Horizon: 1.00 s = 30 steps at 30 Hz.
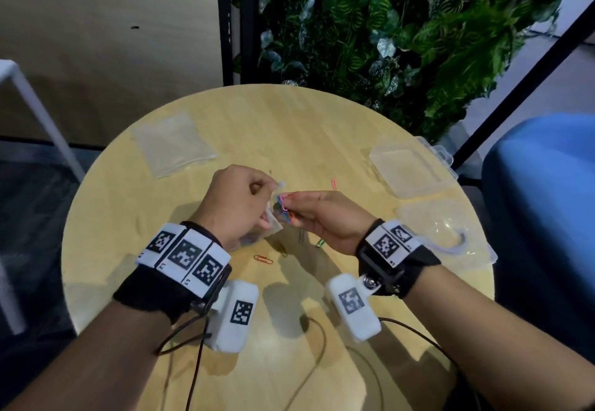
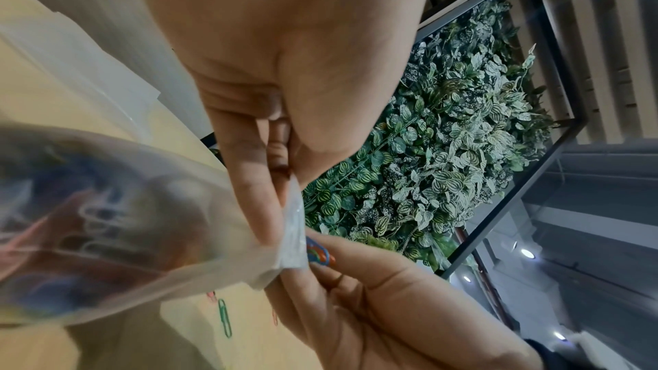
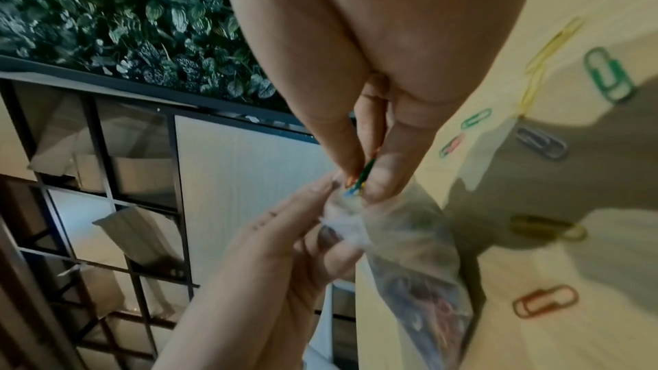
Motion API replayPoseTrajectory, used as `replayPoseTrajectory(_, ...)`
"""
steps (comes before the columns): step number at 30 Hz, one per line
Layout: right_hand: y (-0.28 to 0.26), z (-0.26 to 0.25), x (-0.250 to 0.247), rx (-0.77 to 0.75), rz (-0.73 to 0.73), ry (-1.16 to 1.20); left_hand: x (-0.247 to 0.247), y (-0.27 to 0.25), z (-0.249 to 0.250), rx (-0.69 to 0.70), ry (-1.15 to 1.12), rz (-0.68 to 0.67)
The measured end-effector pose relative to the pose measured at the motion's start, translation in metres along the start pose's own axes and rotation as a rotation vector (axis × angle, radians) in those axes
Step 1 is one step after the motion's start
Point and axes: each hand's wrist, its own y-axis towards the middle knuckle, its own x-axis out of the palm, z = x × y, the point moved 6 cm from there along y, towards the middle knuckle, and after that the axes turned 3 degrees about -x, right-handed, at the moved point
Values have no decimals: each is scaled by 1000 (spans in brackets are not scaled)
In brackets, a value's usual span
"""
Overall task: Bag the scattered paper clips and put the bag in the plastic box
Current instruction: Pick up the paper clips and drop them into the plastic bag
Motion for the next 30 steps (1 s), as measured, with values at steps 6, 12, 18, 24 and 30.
replayPoseTrajectory(6, 0, 7, 9, 63, 63, 149, 12, -5, 0, 33, 84, -48)
replayPoseTrajectory(12, -8, -12, 5, -289, 124, -690, 14, -5, -3, -1, 19, -62)
replayPoseTrajectory(18, -20, -25, 29, -557, -53, -1375, 10, -6, -1, -2, 13, -54)
replayPoseTrajectory(24, -14, -57, -10, -428, 65, -708, -18, -3, 0, 6, -10, 9)
replayPoseTrajectory(30, 26, -37, -66, -18, 355, -1453, -58, -5, -8, -17, -52, 92)
